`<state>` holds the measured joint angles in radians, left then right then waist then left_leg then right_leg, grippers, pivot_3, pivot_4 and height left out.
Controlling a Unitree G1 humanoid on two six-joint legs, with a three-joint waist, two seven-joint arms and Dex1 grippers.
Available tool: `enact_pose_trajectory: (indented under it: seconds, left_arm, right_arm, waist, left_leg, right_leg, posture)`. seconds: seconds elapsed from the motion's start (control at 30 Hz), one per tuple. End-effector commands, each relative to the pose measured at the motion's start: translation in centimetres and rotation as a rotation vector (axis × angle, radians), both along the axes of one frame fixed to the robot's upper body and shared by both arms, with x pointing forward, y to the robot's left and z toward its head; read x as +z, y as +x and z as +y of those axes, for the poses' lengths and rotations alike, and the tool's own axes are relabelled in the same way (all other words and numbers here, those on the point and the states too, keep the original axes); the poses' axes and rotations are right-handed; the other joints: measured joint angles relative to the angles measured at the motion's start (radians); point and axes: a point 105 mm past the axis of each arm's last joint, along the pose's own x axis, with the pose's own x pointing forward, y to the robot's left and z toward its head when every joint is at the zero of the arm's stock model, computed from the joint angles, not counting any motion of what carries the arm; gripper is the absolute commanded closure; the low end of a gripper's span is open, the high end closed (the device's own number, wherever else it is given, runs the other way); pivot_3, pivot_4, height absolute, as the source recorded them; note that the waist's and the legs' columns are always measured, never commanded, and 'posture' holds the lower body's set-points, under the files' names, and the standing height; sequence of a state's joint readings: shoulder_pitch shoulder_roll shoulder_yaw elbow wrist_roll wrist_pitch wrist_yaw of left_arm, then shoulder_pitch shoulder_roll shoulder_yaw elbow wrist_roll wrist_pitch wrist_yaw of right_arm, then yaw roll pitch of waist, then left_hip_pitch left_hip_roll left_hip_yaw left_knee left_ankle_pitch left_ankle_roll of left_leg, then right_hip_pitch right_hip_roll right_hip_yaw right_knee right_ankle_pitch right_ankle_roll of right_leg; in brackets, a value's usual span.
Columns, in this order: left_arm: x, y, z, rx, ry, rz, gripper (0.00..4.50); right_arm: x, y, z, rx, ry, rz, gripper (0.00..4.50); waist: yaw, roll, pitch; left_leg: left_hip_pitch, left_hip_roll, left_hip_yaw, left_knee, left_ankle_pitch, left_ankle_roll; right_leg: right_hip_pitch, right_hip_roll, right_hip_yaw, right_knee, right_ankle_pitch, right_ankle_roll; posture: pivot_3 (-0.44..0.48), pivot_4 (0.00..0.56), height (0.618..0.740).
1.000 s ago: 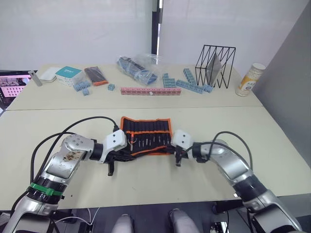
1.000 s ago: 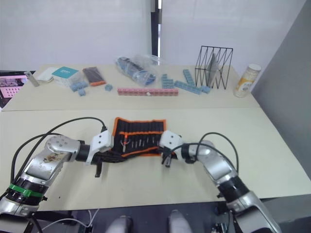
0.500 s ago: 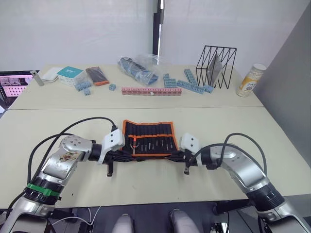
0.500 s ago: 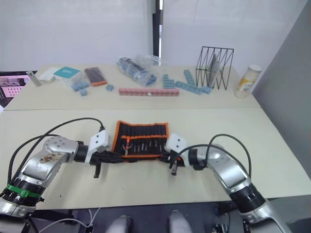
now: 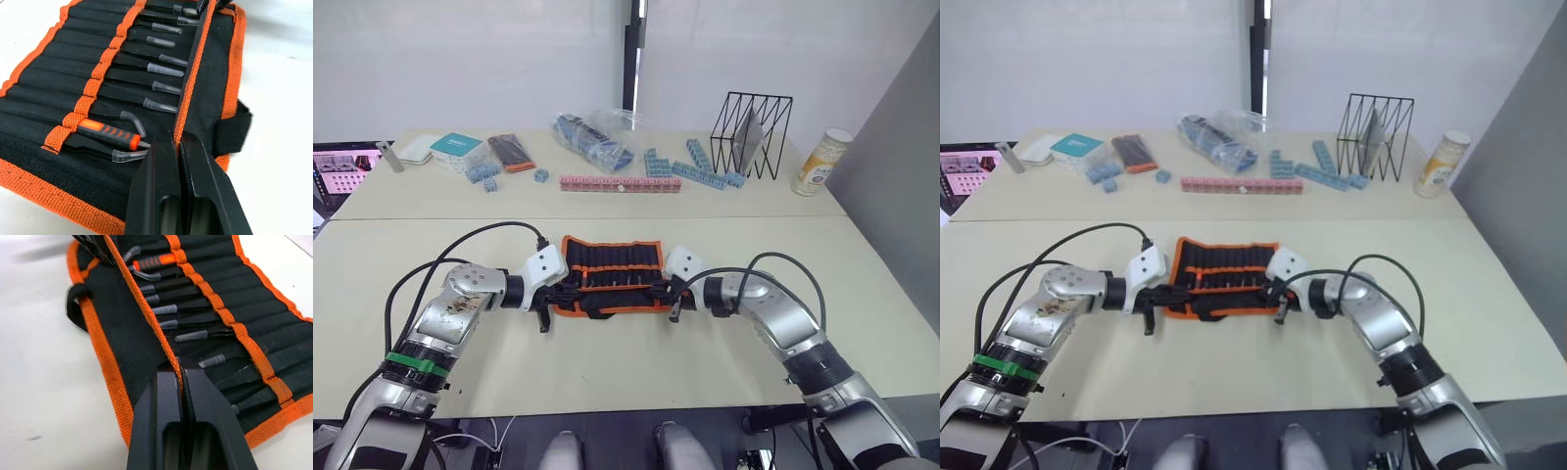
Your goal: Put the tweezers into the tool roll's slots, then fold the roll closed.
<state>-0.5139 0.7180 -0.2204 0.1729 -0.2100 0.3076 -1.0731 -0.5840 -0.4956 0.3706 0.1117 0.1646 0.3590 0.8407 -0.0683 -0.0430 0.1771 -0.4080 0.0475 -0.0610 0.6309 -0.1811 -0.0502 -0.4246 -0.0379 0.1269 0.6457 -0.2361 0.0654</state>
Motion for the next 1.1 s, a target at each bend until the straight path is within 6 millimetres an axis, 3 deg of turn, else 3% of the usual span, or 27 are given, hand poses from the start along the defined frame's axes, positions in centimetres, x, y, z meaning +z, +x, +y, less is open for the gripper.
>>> enact_pose_trajectory:
  seconds: [0.03, 0.2, 0.4, 0.43, 0.5, 0.6, 0.63, 0.7, 1.0, 1.07, 1.1]
  left_arm:
    - [-0.1, 1.2, 3.3, 0.158, 0.042, 0.0, 3.86]
    - [0.6, 1.4, 4.0, 0.202, -0.011, -0.012, 2.21]
    - [4.5, 1.8, 4.8, 0.27, -0.217, -0.107, 0.27]
    - [5.4, 1.6, 4.6, 0.264, -0.274, -0.115, 0.02]
    - [6.4, 1.2, 4.3, 0.25, -0.338, -0.118, 0.02]
    - [7.4, -0.3, 2.4, 0.185, -0.412, -0.095, 0.02]
    - [7.2, -0.6, 1.9, 0.176, -0.415, -0.088, 0.44]
    - [6.6, -0.8, 1.2, 0.175, -0.41, -0.069, 0.74]
    - [3.3, -0.7, -2.0, 0.205, -0.393, -0.028, 3.75]
    - [2.6, -0.7, -2.6, 0.211, -0.383, -0.02, 4.42]
    - [2.3, -0.7, -2.8, 0.213, -0.379, -0.015, 4.49]
  right_arm:
    - [0.1, 2.1, -3.6, -0.163, -0.043, -0.045, 4.22]
    - [1.0, 2.6, -4.4, -0.218, -0.005, -0.099, 2.52]
    - [4.5, 2.0, -5.7, -0.28, 0.221, -0.129, 0.55]
    - [5.3, 1.6, -5.7, -0.275, 0.285, -0.119, 0.54]
    - [6.2, 1.1, -5.6, -0.266, 0.358, -0.102, 0.54]
    - [5.9, 0.1, -4.2, -0.218, 0.364, -0.074, 0.54]
    - [5.7, 0.0, -3.7, -0.213, 0.361, -0.071, 0.96]
    - [5.4, -0.1, -2.8, -0.205, 0.366, -0.062, 1.25]
    - [2.5, -0.1, 1.4, -0.203, 0.279, -0.057, 4.35]
    - [1.9, -0.2, 1.9, -0.196, 0.265, -0.048, 4.5]
    - [1.7, -0.2, 2.2, -0.196, 0.262, -0.044, 4.5]
  waist:
    - [0.0, 0.0, 0.0]
    - [0.003, 0.0, 0.0]
    - [0.002, 0.0, 0.0]
    - [0.001, 0.0, 0.0]
    - [-0.002, 0.0, 0.0]
    - [-0.004, 0.0, 0.0]
    - [-0.003, 0.0, 0.0]
    - [-0.003, 0.0, 0.0]
    - [-0.001, 0.0, 0.0]
    - [0.0, 0.0, 0.0]
    - [0.0, 0.0, 0.0]
  left_leg:
    - [0.0, 0.0, 0.0, 0.0, 0.0, 0.0]
    - [0.001, 0.0, 0.0, 0.001, 0.0, 0.0]
    - [-0.001, 0.0, 0.0, 0.001, 0.0, 0.0]
    - [-0.001, 0.0, 0.0, 0.0, 0.0, 0.0]
    - [-0.001, 0.0, 0.0, -0.001, 0.0, 0.0]
    - [0.0, 0.0, 0.0, -0.001, 0.0, 0.0]
    - [0.001, 0.0, 0.0, -0.001, 0.0, 0.0]
    - [0.001, 0.0, 0.0, -0.001, 0.0, 0.0]
    - [0.001, 0.0, 0.0, 0.0, 0.0, 0.0]
    - [0.001, 0.0, 0.0, 0.0, 0.0, 0.0]
    - [0.001, 0.0, 0.0, 0.0, 0.0, 0.0]
  right_leg:
    - [0.0, 0.0, 0.0, 0.0, 0.0, 0.0]
    - [0.001, 0.0, 0.0, 0.0, 0.0, 0.0]
    - [0.0, 0.0, 0.0, 0.0, 0.0, 0.0]
    - [0.0, 0.0, 0.0, 0.0, 0.0, 0.0]
    - [0.0, 0.0, 0.0, 0.0, 0.0, 0.0]
    - [0.001, 0.0, 0.0, 0.0, 0.0, 0.0]
    - [0.001, 0.0, 0.0, 0.0, 0.0, 0.0]
    - [0.001, 0.0, 0.0, 0.0, 0.0, 0.0]
    - [0.001, 0.0, 0.0, 0.0, 0.001, 0.0]
    - [0.001, 0.0, 0.0, 0.0, 0.001, 0.0]
    - [0.001, 0.0, 0.0, 0.0, 0.001, 0.0]
  posture:
    - [0.0, 0.15, 0.737]
    - [0.0, 0.15, 0.737]
    - [0.0, 0.15, 0.737]
    - [0.0, 0.15, 0.737]
    - [0.0, 0.15, 0.737]
    - [0.0, 0.15, 0.737]
    - [0.0, 0.15, 0.737]
    - [0.0, 0.15, 0.737]
    - [0.0, 0.15, 0.737]
    - [0.0, 0.15, 0.737]
    - [0.0, 0.15, 0.737]
